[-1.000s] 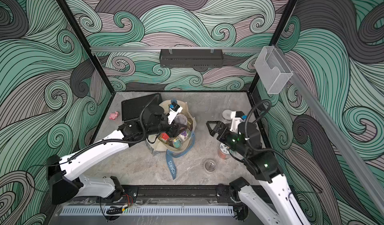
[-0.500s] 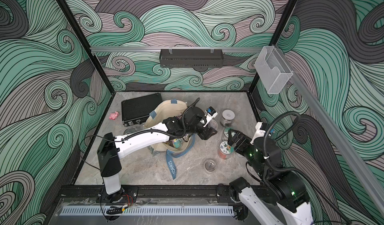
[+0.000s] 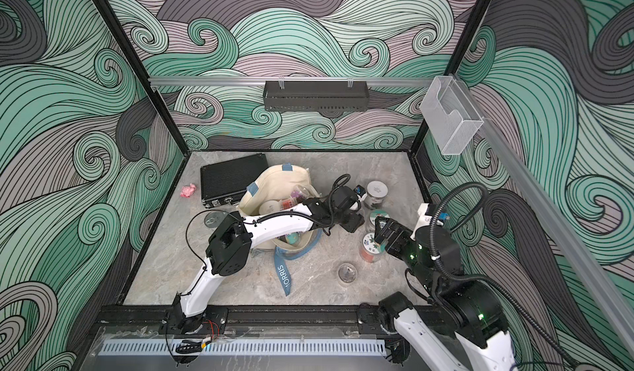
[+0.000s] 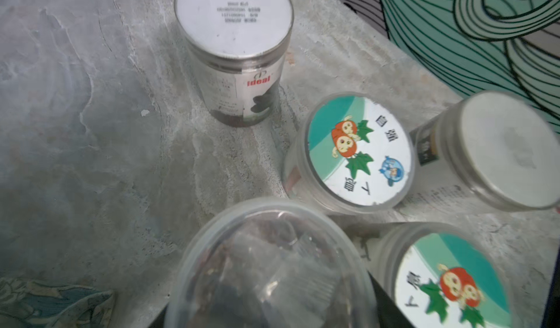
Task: Take out the seed jars from the canvas bag
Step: Place the seed jar at the center of the board.
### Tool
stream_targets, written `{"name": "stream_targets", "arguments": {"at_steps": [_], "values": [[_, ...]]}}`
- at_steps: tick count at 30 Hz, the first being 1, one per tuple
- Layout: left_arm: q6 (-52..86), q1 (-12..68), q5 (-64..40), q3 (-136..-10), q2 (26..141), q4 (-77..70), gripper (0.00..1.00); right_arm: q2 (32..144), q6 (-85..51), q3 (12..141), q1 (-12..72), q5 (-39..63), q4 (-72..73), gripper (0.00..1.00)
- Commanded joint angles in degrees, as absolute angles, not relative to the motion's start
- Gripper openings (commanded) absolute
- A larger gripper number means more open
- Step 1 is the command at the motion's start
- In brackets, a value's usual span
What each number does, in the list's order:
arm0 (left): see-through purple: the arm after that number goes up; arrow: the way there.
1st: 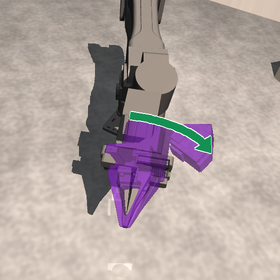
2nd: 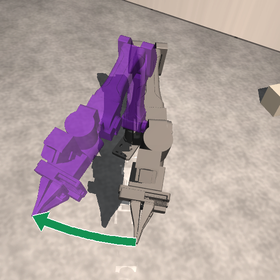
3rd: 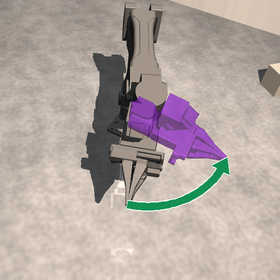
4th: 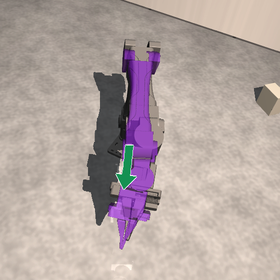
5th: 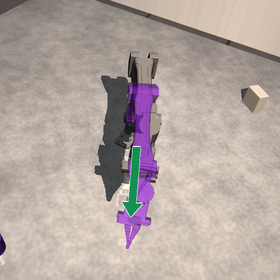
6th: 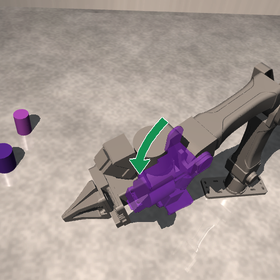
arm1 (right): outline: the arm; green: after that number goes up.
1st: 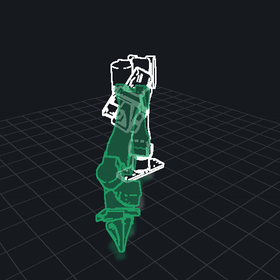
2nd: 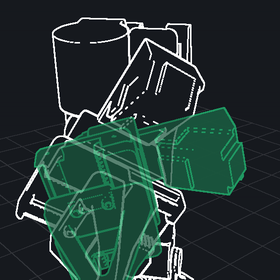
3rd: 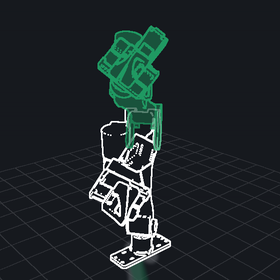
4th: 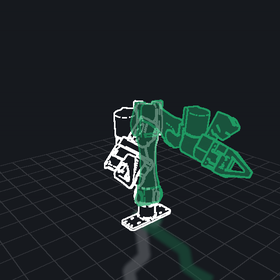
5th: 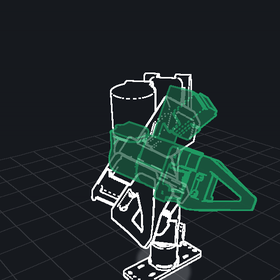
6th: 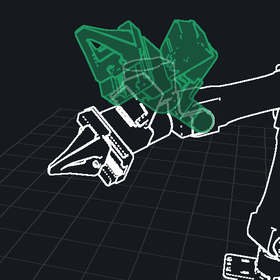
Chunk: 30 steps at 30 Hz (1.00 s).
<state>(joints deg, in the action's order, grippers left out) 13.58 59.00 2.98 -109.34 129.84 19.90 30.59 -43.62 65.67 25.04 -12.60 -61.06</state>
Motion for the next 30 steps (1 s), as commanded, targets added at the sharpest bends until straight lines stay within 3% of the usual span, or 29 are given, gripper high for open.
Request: {"name": "stream_targets", "arguments": {"at_steps": [1, 9, 15, 18, 24, 30], "values": [[15.9, 58.1, 2.9, -113.2, 131.8, 20.3, 0.49, 30.5, -43.0, 64.8, 24.8, -11.5, -61.7, 0.99], [17.7, 57.8, 1.6, -114.0, 135.8, 20.4, 0.50, 31.5, -42.9, 64.3, 24.8, -10.7, -61.7, 0.99], [18.7, 57.7, -0.3, -114.4, 136.8, 20.3, 0.57, 32.0, -42.9, 64.0, 24.8, -10.3, -61.6, 0.99], [19.2, 57.7, -1.1, -114.5, 136.9, 20.5, 0.64, 32.1, -43.0, 64.0, 24.7, -10.2, -61.6, 0.99], [20.7, 57.7, -3.3, -115.7, 135.3, 23.0, 0.87, 32.1, -42.9, 63.9, 24.7, -9.9, -61.6, 0.99], [22.6, 57.8, -4.4, -116.2, 128.7, 25.5, 0.95, 32.2, -42.6, 64.4, 24.8, -9.4, -61.7, 0.99]]}}
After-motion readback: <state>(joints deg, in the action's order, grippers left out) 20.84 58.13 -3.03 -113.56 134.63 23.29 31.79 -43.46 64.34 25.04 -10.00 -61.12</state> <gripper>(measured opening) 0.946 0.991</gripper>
